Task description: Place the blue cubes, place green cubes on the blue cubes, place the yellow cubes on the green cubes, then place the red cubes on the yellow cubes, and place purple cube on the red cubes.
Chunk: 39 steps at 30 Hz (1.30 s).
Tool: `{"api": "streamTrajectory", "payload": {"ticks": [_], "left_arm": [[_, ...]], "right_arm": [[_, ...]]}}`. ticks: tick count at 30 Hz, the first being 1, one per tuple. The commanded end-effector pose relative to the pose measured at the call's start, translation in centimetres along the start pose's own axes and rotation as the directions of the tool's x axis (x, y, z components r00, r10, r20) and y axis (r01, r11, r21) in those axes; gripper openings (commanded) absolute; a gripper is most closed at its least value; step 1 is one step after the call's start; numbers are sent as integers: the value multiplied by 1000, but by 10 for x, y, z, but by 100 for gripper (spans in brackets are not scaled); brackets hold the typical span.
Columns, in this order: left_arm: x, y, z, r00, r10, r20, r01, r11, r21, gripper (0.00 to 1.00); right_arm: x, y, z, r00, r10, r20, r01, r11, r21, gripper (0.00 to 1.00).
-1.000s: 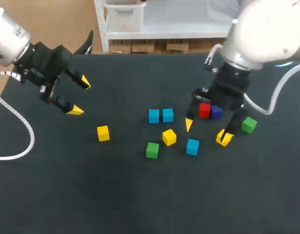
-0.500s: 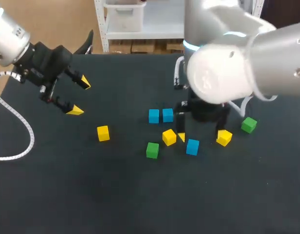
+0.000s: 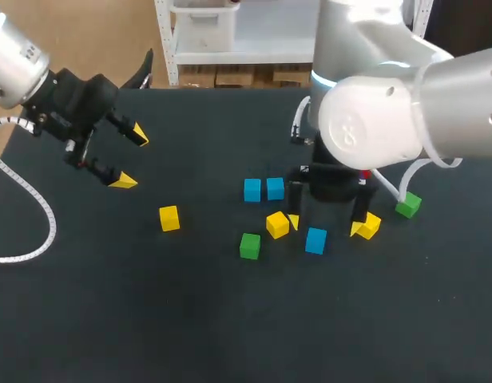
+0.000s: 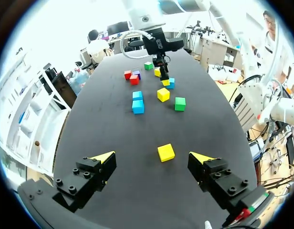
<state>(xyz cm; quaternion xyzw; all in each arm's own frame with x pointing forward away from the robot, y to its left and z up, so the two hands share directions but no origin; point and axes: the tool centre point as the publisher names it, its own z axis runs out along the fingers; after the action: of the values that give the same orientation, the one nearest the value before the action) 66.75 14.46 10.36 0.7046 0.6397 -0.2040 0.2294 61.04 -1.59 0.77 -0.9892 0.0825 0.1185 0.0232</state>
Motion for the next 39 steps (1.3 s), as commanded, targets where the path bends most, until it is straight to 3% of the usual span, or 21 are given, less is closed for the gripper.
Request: {"api": "streamTrajectory", "payload": {"ticks": [1,12,18,21,23,24,30,33,36,39], "left_arm": [[1,0,0,1000,3,3,-3,1000,-2,100],[1,0,0,1000,3,3,-3,1000,-2,100],[1,0,0,1000,3,3,-3,1000,-2,100],[1,0,0,1000,3,3,-3,1000,-2,100],[1,0,0,1000,3,3,-3,1000,-2,100],[1,0,0,1000,3,3,-3,1000,-2,100],[1,0,0,1000,3,3,-3,1000,-2,100],[1,0,0,1000,3,3,-3,1000,-2,100],[1,0,0,1000,3,3,-3,1000,-2,100],[1,0,0,1000,3,3,-3,1000,-2,100]], "right_arm": [[-1,2,3,1000,3,-6,-3,1000,5,100],[-4,-4,11,1000,8,10,-8,1000,-3,100],[-3,-6,14,1000,25,9,-25,1000,-17,75],[-2,-6,14,999,34,9,-34,999,-22,73],[-2,-6,14,999,39,10,-38,999,-23,53],[-2,-6,15,999,42,9,-41,999,-26,49],[-2,-6,17,999,51,13,-51,998,-28,35],[-3,-6,17,997,76,23,-76,997,-19,2],[-5,-4,15,990,132,53,-133,991,9,0],[-5,0,9,965,258,41,-259,965,32,0]]}}
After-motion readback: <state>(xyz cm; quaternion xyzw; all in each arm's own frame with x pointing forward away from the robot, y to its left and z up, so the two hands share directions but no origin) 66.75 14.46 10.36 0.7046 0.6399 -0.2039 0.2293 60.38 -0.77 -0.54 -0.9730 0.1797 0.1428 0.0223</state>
